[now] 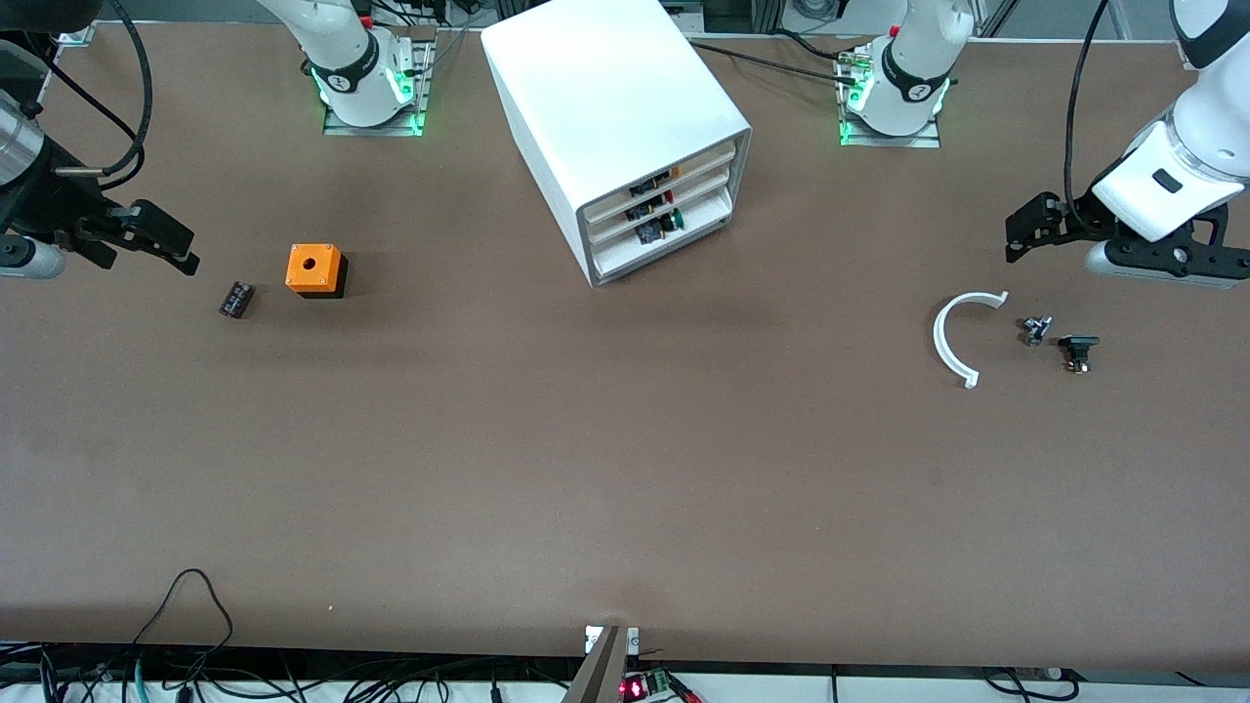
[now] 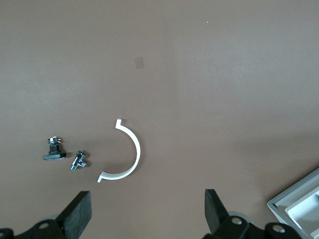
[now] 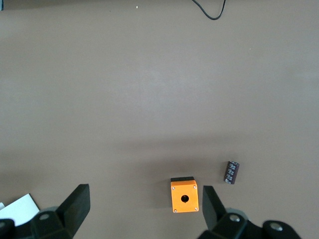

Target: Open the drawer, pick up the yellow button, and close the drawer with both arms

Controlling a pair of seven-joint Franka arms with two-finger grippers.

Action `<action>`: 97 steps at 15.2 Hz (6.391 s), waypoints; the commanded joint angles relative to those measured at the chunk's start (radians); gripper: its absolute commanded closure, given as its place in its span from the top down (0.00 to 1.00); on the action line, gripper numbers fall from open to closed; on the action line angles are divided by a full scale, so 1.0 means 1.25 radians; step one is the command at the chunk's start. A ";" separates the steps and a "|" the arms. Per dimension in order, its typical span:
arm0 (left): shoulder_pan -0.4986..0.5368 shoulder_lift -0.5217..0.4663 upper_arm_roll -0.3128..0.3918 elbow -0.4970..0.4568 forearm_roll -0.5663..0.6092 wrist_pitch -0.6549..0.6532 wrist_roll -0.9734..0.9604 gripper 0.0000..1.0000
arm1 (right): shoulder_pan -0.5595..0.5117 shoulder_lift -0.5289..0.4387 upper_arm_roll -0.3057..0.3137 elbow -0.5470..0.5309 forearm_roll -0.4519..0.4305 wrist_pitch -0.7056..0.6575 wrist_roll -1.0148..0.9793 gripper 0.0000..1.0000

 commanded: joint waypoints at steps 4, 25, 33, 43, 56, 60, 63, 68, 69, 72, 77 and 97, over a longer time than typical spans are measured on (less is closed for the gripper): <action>-0.006 -0.008 0.001 0.013 0.017 -0.016 0.014 1.00 | 0.007 0.006 0.000 0.016 -0.006 -0.004 -0.011 1.00; -0.019 0.120 -0.105 0.015 -0.327 -0.148 0.039 1.00 | 0.017 0.190 0.000 0.012 0.006 0.041 -0.092 1.00; -0.017 0.274 -0.184 -0.030 -0.588 -0.140 0.249 1.00 | 0.057 0.246 0.000 0.017 0.014 0.077 0.063 1.00; -0.009 0.265 -0.277 -0.279 -0.834 0.028 0.416 0.97 | 0.152 0.320 0.000 0.119 0.051 0.072 0.378 1.00; 0.008 0.268 -0.279 -0.341 -0.845 0.009 0.536 0.69 | 0.217 0.331 0.000 0.142 0.101 0.082 0.559 0.99; 0.007 0.268 -0.281 -0.341 -0.861 -0.010 0.539 0.58 | 0.224 0.368 0.000 0.226 0.131 0.067 0.622 0.99; 0.005 0.268 -0.283 -0.341 -0.866 -0.013 0.543 0.58 | 0.231 0.395 0.000 0.277 0.146 0.057 0.666 0.99; -0.006 0.270 -0.283 -0.344 -0.866 -0.015 0.570 0.42 | 0.261 0.439 0.000 0.369 0.147 0.051 0.764 0.99; -0.006 0.270 -0.285 -0.348 -0.866 -0.016 0.570 0.37 | 0.267 0.452 0.000 0.393 0.147 0.043 0.780 0.99; -0.004 0.270 -0.307 -0.355 -0.866 -0.015 0.570 0.28 | 0.290 0.482 0.000 0.445 0.146 0.049 0.840 0.99; 0.003 0.270 -0.308 -0.353 -0.866 -0.017 0.560 0.00 | 0.301 0.492 0.000 0.462 0.146 0.088 0.880 0.99; 0.117 0.476 -0.292 -0.079 -0.677 -0.020 0.558 0.00 | 0.413 0.513 -0.001 0.490 0.146 0.245 1.149 0.99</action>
